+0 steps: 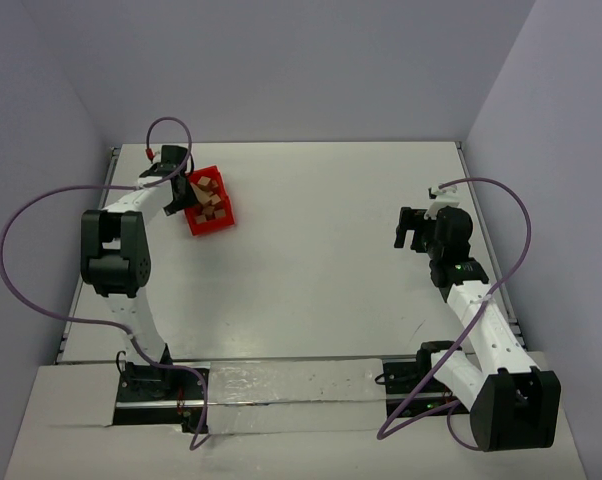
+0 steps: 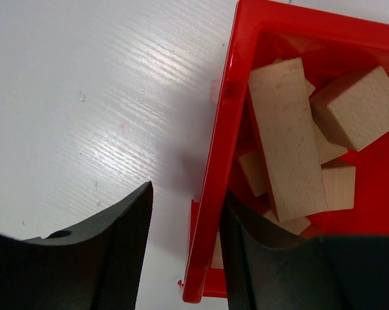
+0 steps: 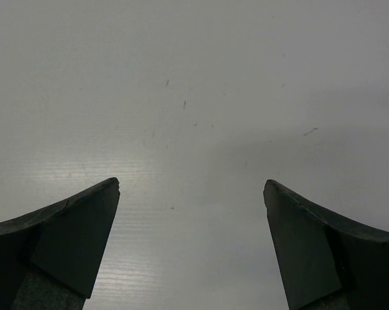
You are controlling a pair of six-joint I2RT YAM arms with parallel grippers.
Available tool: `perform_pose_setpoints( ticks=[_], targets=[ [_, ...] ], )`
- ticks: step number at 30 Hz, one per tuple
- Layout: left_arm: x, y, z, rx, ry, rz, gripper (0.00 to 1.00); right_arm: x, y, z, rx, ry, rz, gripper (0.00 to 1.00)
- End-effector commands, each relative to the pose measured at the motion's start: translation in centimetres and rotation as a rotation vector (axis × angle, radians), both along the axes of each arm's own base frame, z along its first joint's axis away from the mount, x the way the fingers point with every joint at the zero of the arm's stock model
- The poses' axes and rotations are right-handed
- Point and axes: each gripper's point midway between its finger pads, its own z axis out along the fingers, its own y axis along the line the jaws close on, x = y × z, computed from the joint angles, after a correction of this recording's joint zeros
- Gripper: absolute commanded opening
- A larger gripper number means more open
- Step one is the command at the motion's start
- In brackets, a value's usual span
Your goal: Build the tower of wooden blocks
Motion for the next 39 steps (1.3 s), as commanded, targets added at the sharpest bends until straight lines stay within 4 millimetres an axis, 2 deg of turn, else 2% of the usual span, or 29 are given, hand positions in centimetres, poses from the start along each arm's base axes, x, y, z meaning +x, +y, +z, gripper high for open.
perform_pose_setpoints(
  ticks=[1, 5, 8, 9, 11, 14, 18, 19, 21, 22, 23, 26, 28, 34, 39],
  targets=[
    [1.4, 0.1, 0.6, 0.006, -0.027, -0.015, 0.49, 1.4, -0.4, 3.0, -0.007, -0.083, -0.016, 1.0],
    [1.6, -0.2, 0.1, -0.002, -0.014, -0.044, 0.39, 1.4, -0.4, 3.1, -0.008, -0.085, -0.016, 1.0],
    [1.8, -0.3, 0.0, 0.001, -0.014, -0.06, 0.27, 1.4, -0.4, 3.0, -0.008, -0.084, -0.016, 1.0],
    [1.7, -0.2, 0.0, 0.004, -0.013, -0.061, 0.22, 1.4, -0.4, 3.1, -0.008, -0.085, -0.016, 1.0],
    [1.6, 0.0, 0.2, 0.008, -0.008, -0.061, 0.0, 1.4, -0.5, 3.1, -0.008, -0.086, -0.017, 1.0],
    [1.5, 0.0, 0.7, 0.009, -0.008, -0.068, 0.0, 1.3, -0.4, 3.2, -0.008, -0.088, -0.016, 1.0],
    [0.9, 0.1, 3.7, 0.041, -0.063, -0.097, 0.0, 1.2, -0.4, 3.5, -0.007, -0.096, -0.017, 1.0],
    [0.6, 0.0, 4.1, 0.064, -0.062, -0.113, 0.0, 1.2, -0.4, 3.6, -0.006, -0.1, -0.017, 1.0],
    [-0.2, 0.1, 6.5, 0.14, -0.09, -0.133, 0.0, 1.1, -0.3, 3.7, -0.005, -0.105, -0.013, 1.0],
    [-0.5, -0.1, 6.6, 0.166, -0.082, -0.158, 0.0, 1.1, -0.3, 3.8, -0.005, -0.107, -0.012, 1.0],
    [-1.2, 0.2, 7.7, 0.216, -0.091, -0.171, 0.0, 1.1, -0.3, 3.9, -0.004, -0.109, -0.011, 1.0],
    [-2.9, -1.0, 10.3, 0.314, -0.114, -0.236, 0.0, 1.0, -0.2, 3.9, -0.001, -0.107, -0.005, 1.0],
    [-4.2, -1.0, 10.8, 0.401, -0.088, -0.265, 0.0, 1.0, -0.1, 3.9, 0.0, -0.106, -0.001, 1.0],
    [-7.7, -3.7, 11.5, 0.617, -0.019, -0.402, 0.0, 1.0, 0.0, 4.1, 0.002, -0.108, 0.003, 1.0],
    [-10.2, -6.3, 10.7, 0.804, 0.022, -0.517, 0.0, 0.9, 0.0, 4.1, 0.002, -0.109, 0.002, 1.0]
  ],
)
